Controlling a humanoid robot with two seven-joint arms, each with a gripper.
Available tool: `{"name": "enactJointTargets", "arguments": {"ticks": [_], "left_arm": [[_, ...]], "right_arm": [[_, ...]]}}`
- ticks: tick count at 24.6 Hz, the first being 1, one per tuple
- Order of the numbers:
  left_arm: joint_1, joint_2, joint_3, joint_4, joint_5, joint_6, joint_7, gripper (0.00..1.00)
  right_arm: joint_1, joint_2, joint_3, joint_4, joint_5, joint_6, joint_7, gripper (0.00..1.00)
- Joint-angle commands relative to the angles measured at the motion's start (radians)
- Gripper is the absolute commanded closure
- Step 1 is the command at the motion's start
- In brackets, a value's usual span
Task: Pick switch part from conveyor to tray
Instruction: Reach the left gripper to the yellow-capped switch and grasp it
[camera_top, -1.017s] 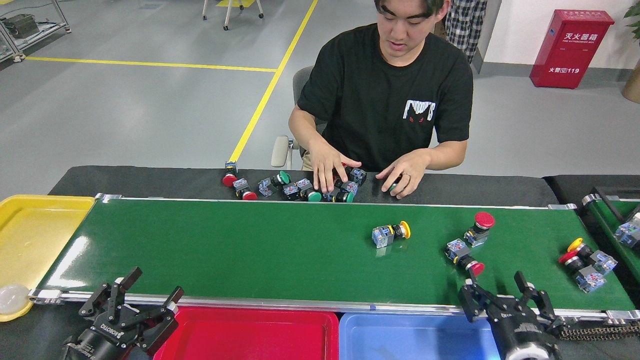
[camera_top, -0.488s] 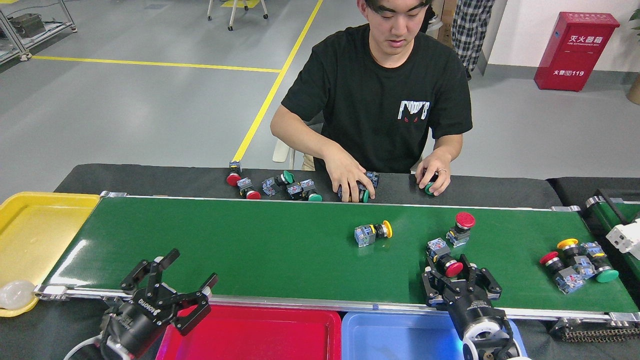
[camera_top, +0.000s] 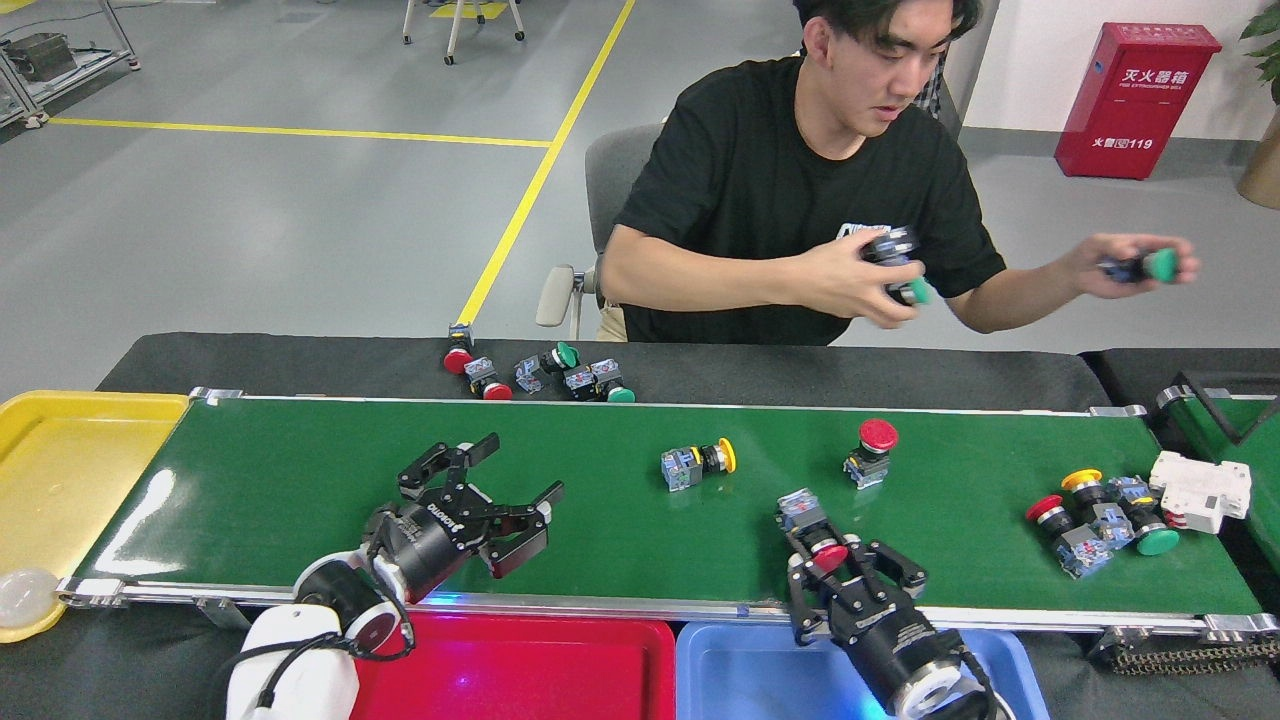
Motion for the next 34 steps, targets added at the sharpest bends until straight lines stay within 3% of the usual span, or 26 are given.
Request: {"name": "enactJointTargets", "arguments": {"ticks": [1, 2, 5, 11, 14, 18, 23, 29, 33, 34], "left_arm": [[-0.044, -0.013, -0.018, 0.023, -0.001, 0.048, 0.004, 0.0], [-0.058, -0.02, -0.022, 0.04, -0.001, 0.053, 0.004, 0.0], [-0.078, -0.039, -0.03, 0.072, -0.005, 0.058, 0.004, 0.0], [-0.098, -0.043, -0.033, 0.115, -0.007, 0.068, 0.005, 0.01], [-0.098, -0.042, -0.033, 0.117, -0.007, 0.068, 0.005, 0.01], [-0.099, -0.043, -0.033, 0.127, -0.007, 0.07, 0.005, 0.01], [-0.119, -0.045, -0.045, 0.206, -0.008, 0.133, 0.008, 0.05], [-0.144, -0.045, -0.067, 0.256, -0.007, 0.188, 0.045, 0.3], [-0.144, -0.043, -0.067, 0.258, -0.005, 0.183, 0.057, 0.76], [-0.144, -0.043, -0.067, 0.262, -0.005, 0.182, 0.057, 0.82]], "right_arm": [[-0.014, 0.022, 0.086, -0.028, 0.032, -0.059, -0.013, 0.51], [-0.016, 0.048, 0.122, -0.025, 0.081, -0.057, -0.013, 0.0], [-0.006, 0.117, 0.157, -0.011, 0.18, -0.068, -0.013, 0.0], [0.0, 0.129, 0.135, -0.017, 0.169, -0.045, -0.014, 0.0], [0.063, 0.131, -0.003, -0.056, 0.138, 0.11, -0.033, 0.01], [0.159, 0.123, -0.139, -0.088, 0.137, 0.461, -0.169, 0.01], [0.159, 0.117, -0.213, -0.028, 0.117, 0.53, -0.18, 0.01], [0.093, 0.111, -0.216, 0.059, 0.12, 0.553, -0.103, 0.01], [0.06, 0.109, -0.216, 0.078, 0.12, 0.607, -0.082, 0.01], [0.055, 0.107, -0.216, 0.081, 0.12, 0.609, -0.076, 0.01]]}}
